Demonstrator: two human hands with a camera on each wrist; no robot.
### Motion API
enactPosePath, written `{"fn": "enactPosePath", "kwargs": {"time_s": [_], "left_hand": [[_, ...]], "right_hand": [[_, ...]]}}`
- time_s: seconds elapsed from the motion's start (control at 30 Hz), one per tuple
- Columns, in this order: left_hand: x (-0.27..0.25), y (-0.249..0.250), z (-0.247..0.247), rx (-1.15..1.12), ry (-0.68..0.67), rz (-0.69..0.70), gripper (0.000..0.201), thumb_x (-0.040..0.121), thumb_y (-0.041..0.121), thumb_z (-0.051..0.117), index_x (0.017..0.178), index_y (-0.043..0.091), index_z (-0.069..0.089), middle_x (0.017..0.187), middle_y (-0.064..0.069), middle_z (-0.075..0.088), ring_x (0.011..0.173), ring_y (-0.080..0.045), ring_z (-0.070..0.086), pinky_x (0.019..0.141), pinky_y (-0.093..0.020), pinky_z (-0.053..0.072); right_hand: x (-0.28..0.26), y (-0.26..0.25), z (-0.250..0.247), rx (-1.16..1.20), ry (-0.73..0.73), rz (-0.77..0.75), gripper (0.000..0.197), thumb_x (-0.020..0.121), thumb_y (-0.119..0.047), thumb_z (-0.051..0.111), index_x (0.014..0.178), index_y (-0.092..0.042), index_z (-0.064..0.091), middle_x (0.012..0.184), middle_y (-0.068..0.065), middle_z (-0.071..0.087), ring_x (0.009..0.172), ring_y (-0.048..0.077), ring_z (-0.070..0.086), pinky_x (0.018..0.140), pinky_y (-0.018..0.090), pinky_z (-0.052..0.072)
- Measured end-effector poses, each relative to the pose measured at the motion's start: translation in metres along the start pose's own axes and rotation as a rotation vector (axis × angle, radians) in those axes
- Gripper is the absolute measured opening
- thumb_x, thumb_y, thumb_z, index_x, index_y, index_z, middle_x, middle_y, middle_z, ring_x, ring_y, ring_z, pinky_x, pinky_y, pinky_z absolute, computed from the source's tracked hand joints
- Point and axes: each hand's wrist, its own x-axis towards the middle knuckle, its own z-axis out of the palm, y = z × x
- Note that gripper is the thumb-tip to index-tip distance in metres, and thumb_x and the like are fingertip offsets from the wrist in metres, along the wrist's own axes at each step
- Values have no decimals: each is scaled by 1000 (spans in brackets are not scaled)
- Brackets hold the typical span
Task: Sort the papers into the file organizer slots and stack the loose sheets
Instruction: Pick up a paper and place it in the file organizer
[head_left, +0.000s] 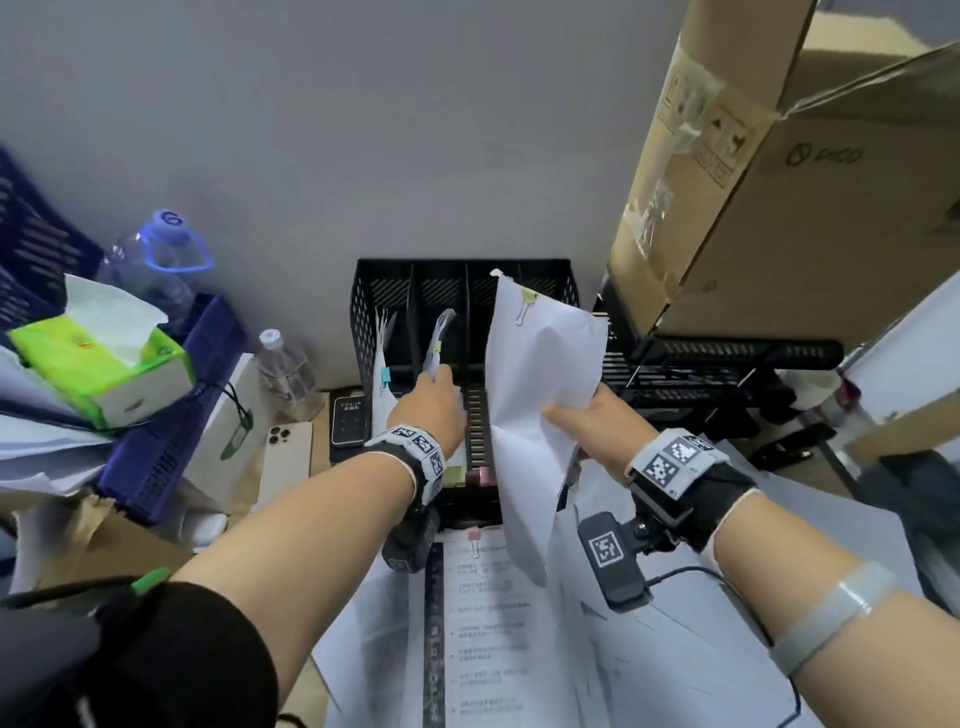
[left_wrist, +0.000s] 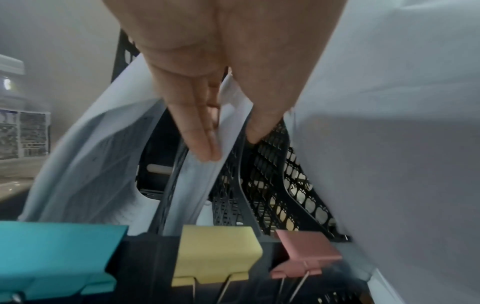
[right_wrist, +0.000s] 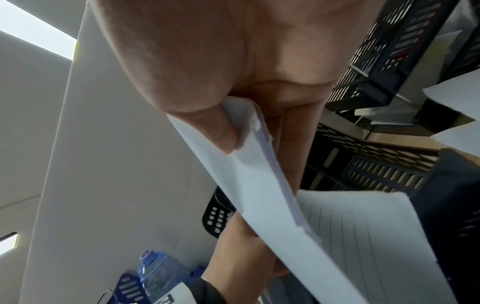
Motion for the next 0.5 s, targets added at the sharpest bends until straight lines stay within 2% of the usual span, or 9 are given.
{"fn": "enactPosePath", "kwargs": {"time_s": [0.07, 0.13, 0.2, 0.23, 0.3, 0.37, 0.43, 0.5], "left_hand": [[1, -7, -10, -43, 40, -1, 33, 93, 12, 52, 124, 5, 44, 120, -18, 58, 101, -40, 64, 71, -37, 40], [2, -15, -21, -106, 77, -6, 25, 90, 8, 52, 114, 5, 46, 113, -18, 61, 99, -42, 63, 71, -38, 40], [1, -22, -31, -178, 111, -16, 12, 90, 11, 51, 100, 9, 44, 103, -16, 62, 94, -42, 62, 70, -37, 41], [0, -25, -36, -195, 123, -17, 10, 91, 14, 50, 96, 11, 42, 99, -14, 61, 91, -42, 62, 69, -37, 41], [-3, -28, -45, -203, 135, -19, 8, 91, 14, 48, 96, 12, 42, 95, -13, 59, 90, -42, 61, 69, -37, 41], [-6, -29, -52, -200, 137, -20, 10, 91, 11, 48, 101, 12, 45, 99, -14, 61, 92, -41, 61, 71, -36, 40], [-8, -29, -55, -226, 139, -25, 13, 91, 12, 48, 104, 12, 47, 101, -13, 60, 93, -40, 61, 72, -36, 41], [-10, -28, -56, -254, 134, -25, 8, 92, 15, 48, 99, 16, 43, 96, -9, 57, 92, -39, 61, 71, -34, 40]], "right_hand": [[4, -12, 6, 6, -35, -25, 14, 87, -18, 64, 93, -30, 60, 111, 1, 69, 107, 28, 66, 102, 52, 49], [8, -26, 13, -15, -65, -67, 15, 90, -14, 62, 89, -29, 61, 110, 1, 69, 109, 28, 65, 103, 50, 47], [12, -43, 20, -50, -70, -113, 14, 93, -11, 59, 100, -22, 63, 113, 3, 68, 111, 28, 63, 105, 47, 46], [16, -52, 24, -66, -51, -132, 21, 93, -10, 58, 113, -17, 64, 115, 5, 67, 112, 27, 63, 105, 43, 46], [27, -67, 30, -129, 1, -157, 31, 94, -10, 55, 125, -9, 61, 114, 6, 66, 110, 26, 62, 97, 32, 47], [37, -79, 36, -232, 64, -156, 31, 95, -12, 50, 125, -6, 60, 117, 9, 66, 105, 28, 62, 85, 27, 45], [47, -83, 45, -265, 125, -135, 31, 96, -13, 47, 123, -5, 59, 122, 14, 65, 103, 32, 62, 81, 27, 43], [51, -81, 57, -242, 175, -109, 29, 97, -12, 46, 121, -4, 59, 121, 16, 64, 103, 34, 61, 80, 28, 43]]}}
